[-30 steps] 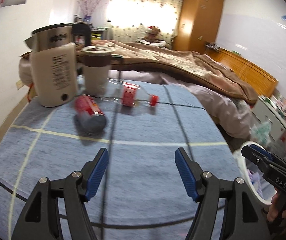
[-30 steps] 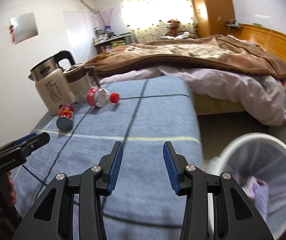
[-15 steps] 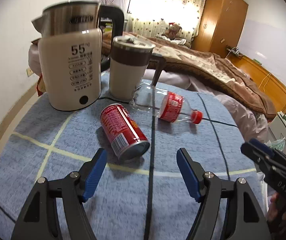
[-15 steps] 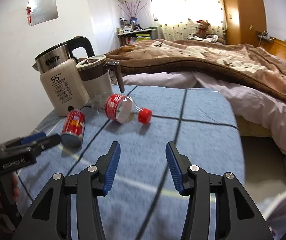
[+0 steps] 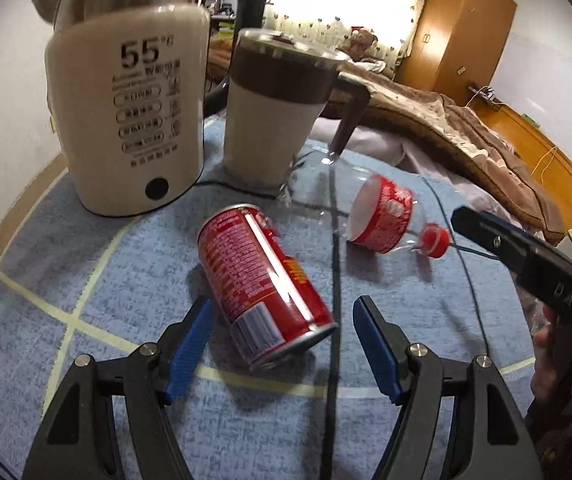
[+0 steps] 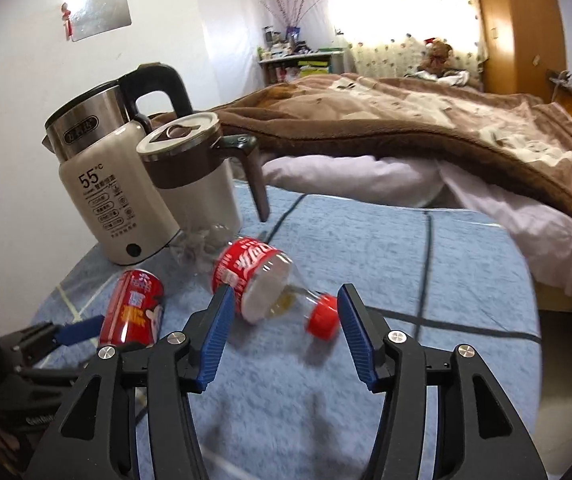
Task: Collect trash
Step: 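Grasp the red soda can with the left tool while the right tool grasps the Coca-Cola bottle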
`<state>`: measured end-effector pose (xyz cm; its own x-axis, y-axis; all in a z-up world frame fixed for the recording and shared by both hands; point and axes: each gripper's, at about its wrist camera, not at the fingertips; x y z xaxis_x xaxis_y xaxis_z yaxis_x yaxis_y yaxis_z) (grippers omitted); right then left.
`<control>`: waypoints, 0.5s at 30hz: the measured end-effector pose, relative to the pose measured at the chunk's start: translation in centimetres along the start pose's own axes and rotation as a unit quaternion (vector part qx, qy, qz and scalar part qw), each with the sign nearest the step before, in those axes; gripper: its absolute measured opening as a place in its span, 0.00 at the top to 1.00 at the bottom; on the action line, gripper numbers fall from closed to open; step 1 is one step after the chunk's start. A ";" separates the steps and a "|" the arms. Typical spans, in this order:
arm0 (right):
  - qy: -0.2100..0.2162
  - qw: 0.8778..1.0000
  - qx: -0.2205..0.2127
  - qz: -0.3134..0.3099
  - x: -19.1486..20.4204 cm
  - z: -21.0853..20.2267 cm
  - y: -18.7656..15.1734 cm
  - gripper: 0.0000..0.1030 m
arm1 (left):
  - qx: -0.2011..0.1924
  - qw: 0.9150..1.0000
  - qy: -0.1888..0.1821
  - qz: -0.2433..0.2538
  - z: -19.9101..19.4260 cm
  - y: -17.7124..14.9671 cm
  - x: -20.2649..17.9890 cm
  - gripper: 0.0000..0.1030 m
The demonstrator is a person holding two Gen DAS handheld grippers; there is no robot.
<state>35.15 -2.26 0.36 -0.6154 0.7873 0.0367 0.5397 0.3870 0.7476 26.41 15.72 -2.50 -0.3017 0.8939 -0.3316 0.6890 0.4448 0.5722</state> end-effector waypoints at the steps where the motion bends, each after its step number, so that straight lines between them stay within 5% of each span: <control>1: 0.012 1.000 0.003 -0.002 0.1 0.5 0.3 0.47 | 0.001 1.000 0.001 -0.002 0.2 0.1 0.2 0.28; 8: 0.056 0.998 -0.001 -0.017 0.6 2.8 2.6 0.47 | 0.004 1.000 -0.010 -0.019 -0.2 0.5 2.1 0.34; 15: 0.080 0.995 0.039 -0.034 0.7 6.1 3.7 0.46 | -0.001 1.000 0.003 -0.029 -0.8 1.0 4.2 0.36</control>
<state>40.21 2.59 -0.91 -0.7326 0.6735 0.0979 0.5323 0.4774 0.6990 25.31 19.94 -2.77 -0.3441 0.8672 -0.3600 0.6689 0.4955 0.5541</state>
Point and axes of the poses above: each gripper's, at about its wrist camera, not at the fingertips, and z roughly the way its jaws point, x to its left, y to its top, and after that the axes turned 11 degrees about -z, right-handed
